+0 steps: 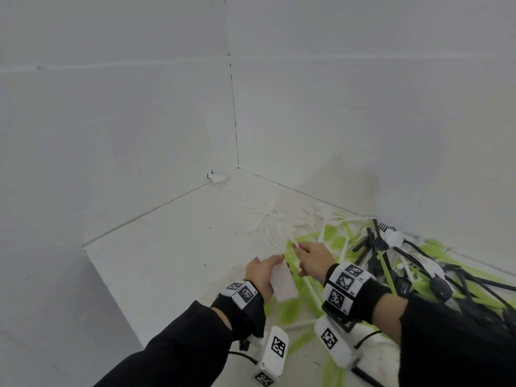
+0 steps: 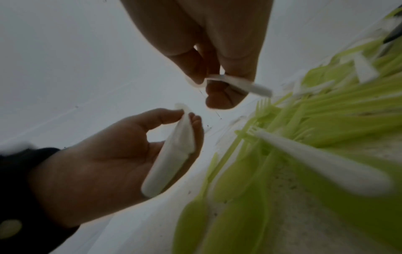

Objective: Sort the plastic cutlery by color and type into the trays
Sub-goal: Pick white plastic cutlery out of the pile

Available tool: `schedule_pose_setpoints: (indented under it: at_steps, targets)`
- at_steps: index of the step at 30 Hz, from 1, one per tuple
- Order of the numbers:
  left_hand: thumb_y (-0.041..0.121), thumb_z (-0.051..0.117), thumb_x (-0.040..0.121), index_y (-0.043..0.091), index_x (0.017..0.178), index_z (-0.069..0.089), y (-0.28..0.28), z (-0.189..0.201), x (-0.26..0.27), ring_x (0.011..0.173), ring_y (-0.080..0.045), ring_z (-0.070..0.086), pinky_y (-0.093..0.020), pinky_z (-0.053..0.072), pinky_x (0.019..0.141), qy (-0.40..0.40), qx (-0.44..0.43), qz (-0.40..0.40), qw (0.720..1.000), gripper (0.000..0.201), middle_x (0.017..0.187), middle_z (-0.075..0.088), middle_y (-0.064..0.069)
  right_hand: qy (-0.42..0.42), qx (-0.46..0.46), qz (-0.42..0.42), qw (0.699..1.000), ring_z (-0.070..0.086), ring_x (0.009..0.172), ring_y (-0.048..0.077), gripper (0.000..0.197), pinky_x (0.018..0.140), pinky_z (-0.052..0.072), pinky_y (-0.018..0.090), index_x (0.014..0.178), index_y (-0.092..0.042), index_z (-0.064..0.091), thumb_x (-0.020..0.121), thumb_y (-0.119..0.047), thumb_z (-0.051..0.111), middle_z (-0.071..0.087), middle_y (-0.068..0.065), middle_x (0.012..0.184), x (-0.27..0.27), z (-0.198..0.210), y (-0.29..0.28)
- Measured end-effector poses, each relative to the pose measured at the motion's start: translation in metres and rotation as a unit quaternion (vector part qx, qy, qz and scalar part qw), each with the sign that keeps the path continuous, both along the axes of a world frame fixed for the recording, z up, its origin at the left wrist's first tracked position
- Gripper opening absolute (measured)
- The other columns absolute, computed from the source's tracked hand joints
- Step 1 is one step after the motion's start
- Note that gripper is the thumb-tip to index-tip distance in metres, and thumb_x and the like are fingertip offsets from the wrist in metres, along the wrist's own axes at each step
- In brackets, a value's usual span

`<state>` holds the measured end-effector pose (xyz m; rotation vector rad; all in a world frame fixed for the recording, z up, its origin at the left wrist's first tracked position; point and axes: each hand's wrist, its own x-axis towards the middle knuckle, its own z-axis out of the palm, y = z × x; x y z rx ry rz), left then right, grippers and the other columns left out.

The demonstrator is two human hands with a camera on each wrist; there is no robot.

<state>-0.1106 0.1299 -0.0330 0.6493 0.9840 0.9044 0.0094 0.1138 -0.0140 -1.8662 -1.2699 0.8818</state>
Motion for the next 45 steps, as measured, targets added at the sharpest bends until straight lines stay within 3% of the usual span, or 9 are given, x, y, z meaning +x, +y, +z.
schedule_pose_setpoints:
  at_steps: [7,13,16,21,25,29,34,40,45]
  targets:
    - [0.000,0.045,0.094,-0.003,0.125,0.053,-0.007,0.005,0.003,0.091,-0.031,0.063,-0.035,0.055,0.065,-0.003,-0.003,-0.044,0.999,0.032,0.119,0.061,-0.025,-0.042,-0.037,0.060,0.997,0.042,0.093,0.012,0.030,0.070,0.032,0.021,0.093,-0.002,0.065,0.098,-0.012,0.037,0.057,0.010,0.101,-0.016,-0.006,0.011]
    - [0.001,0.052,0.092,0.001,0.110,0.058,0.003,0.007,-0.010,0.071,-0.026,0.061,-0.032,0.052,0.054,-0.036,0.007,-0.040,0.998,0.019,0.093,0.064,-0.017,0.115,-0.080,0.083,0.987,0.053,0.067,0.016,0.018,0.057,0.042,0.021,0.078,-0.004,0.059,0.089,-0.005,0.044,0.059,0.007,0.080,-0.017,0.002,0.027]
    - [-0.004,0.058,0.087,0.002,0.098,0.059,0.014,0.002,-0.016,0.060,-0.024,0.060,-0.029,0.052,0.048,-0.019,0.001,-0.037,0.999,0.012,0.080,0.062,-0.012,-0.004,-0.130,0.159,0.979,0.046,0.064,0.012,0.018,0.064,0.039,0.025,0.078,-0.010,0.053,0.092,-0.017,0.044,0.051,-0.001,0.075,-0.013,0.019,0.038]
    - [-0.006,0.060,0.085,0.002,0.097,0.055,0.030,-0.007,-0.022,0.057,-0.025,0.061,-0.031,0.052,0.049,-0.004,-0.013,-0.032,0.999,0.015,0.080,0.060,-0.014,-0.309,-0.100,0.150,0.934,0.042,0.131,0.022,0.038,0.106,0.032,0.025,0.130,-0.013,0.053,0.095,-0.009,0.039,0.046,0.005,0.141,0.017,0.034,0.098]
    - [-0.008,0.058,0.085,0.001,0.093,0.054,0.039,-0.013,-0.024,0.054,-0.024,0.058,-0.030,0.052,0.048,-0.008,-0.023,-0.037,0.999,0.013,0.075,0.056,-0.013,-0.374,-0.121,0.156,0.906,0.040,0.131,0.024,0.047,0.108,0.031,0.031,0.135,-0.018,0.046,0.092,0.000,0.040,0.042,0.009,0.141,0.040,0.023,0.148]
    - [-0.009,0.058,0.085,0.001,0.090,0.054,0.048,-0.017,-0.025,0.050,-0.022,0.056,-0.029,0.052,0.046,-0.008,-0.034,-0.029,0.999,0.012,0.071,0.054,-0.012,-0.445,-0.168,0.148,0.867,0.050,0.123,0.028,0.051,0.103,0.041,0.044,0.137,-0.021,0.036,0.088,-0.023,0.051,0.047,0.010,0.134,0.056,-0.011,0.174]
    - [-0.008,0.057,0.086,0.001,0.093,0.052,0.058,-0.021,-0.024,0.051,-0.021,0.057,-0.029,0.053,0.046,-0.008,-0.043,-0.024,0.999,0.012,0.071,0.055,-0.012,-0.477,-0.173,0.203,0.837,0.055,0.116,0.026,0.037,0.098,0.047,0.037,0.123,-0.016,0.053,0.088,-0.028,0.053,0.056,0.008,0.127,0.051,-0.026,0.185]
    - [-0.009,0.056,0.086,0.000,0.096,0.051,0.062,-0.024,-0.019,0.051,-0.022,0.056,-0.029,0.053,0.047,-0.014,-0.045,-0.020,0.999,0.015,0.074,0.055,-0.012,-0.524,-0.080,0.325,0.783,0.033,0.128,0.023,0.066,0.097,0.039,0.035,0.139,-0.042,0.032,0.086,-0.005,0.049,0.025,-0.002,0.143,0.053,-0.014,0.185]
    - [-0.009,0.057,0.085,0.000,0.096,0.051,0.064,-0.028,-0.020,0.052,-0.022,0.056,-0.029,0.052,0.047,-0.009,-0.046,-0.016,0.999,0.015,0.073,0.055,-0.012,-0.571,-0.060,0.359,0.736,0.035,0.125,0.021,0.054,0.095,0.043,0.035,0.134,-0.031,0.037,0.088,-0.009,0.055,0.027,-0.002,0.145,0.053,-0.004,0.192]
